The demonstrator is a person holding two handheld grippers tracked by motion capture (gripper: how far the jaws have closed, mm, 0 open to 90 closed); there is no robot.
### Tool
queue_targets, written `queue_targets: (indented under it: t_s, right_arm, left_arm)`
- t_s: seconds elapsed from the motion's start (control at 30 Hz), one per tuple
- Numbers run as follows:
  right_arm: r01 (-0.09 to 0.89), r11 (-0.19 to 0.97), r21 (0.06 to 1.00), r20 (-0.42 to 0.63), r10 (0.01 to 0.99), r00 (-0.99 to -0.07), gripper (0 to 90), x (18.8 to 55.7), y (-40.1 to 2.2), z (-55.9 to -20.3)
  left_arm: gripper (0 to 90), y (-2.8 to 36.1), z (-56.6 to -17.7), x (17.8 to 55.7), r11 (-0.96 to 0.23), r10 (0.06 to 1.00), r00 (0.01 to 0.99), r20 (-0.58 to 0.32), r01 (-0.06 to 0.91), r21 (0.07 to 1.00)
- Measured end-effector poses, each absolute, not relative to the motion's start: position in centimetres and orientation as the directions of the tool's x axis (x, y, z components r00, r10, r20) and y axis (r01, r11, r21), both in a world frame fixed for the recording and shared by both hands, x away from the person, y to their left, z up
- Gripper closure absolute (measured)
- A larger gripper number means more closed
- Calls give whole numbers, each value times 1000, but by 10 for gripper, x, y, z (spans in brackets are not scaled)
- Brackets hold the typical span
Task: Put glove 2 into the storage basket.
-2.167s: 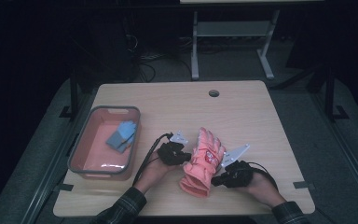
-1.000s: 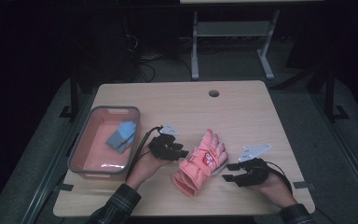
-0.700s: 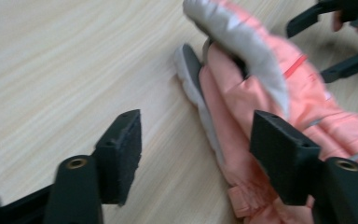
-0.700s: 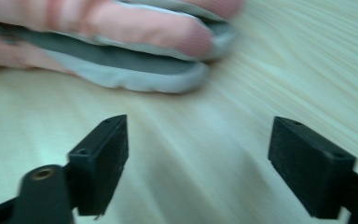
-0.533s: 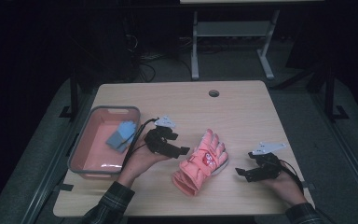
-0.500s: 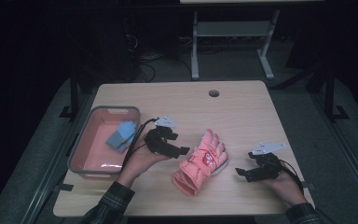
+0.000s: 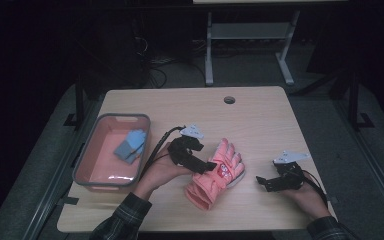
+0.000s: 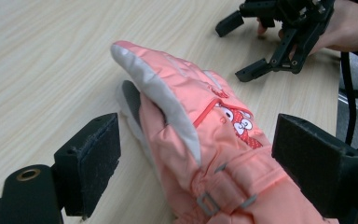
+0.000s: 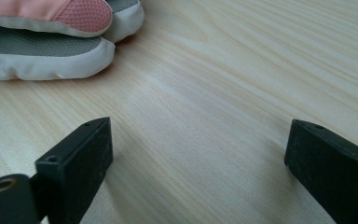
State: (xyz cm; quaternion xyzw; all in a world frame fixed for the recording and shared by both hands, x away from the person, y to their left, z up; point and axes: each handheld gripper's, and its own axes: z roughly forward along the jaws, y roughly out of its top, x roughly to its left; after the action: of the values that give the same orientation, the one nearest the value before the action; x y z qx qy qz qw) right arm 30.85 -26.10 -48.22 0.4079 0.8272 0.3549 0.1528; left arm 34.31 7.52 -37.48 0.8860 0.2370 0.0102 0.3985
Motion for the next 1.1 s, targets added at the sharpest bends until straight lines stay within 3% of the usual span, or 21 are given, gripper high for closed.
queue_targets:
  t_s: [0.4,0.5,0.57,0.63,0.73,0.77,1.1]
  right_arm:
    - [567,419,709,33,784,-620,71,309,-261,-482]
    - [584,409,701,53,787,-615,284,308,-262,-473]
    - [590,376,715,95,783,-615,517,305,-261,-464]
    - [559,371,741,114,752,-650,680,303,-257,-453]
    - [513,374,773,126,702,-701,860,299,-243,-442]
    - [496,382,779,122,685,-719,899,298,-238,-438]
    - [429,374,822,148,587,-796,900,303,-194,-420]
  left_arm:
    - [136,54,-388,349,-603,412,895,-169,407,686]
    - [135,55,-388,350,-600,415,894,-170,409,688]
    - [135,57,-388,350,-602,414,894,-169,408,686]
    - [135,58,-388,350,-606,411,897,-161,401,687]
    - [135,58,-390,351,-611,412,897,-161,403,682]
    - [135,58,-390,351,-611,410,898,-161,402,682]
    - [135,58,-392,351,-616,410,898,-157,400,679]
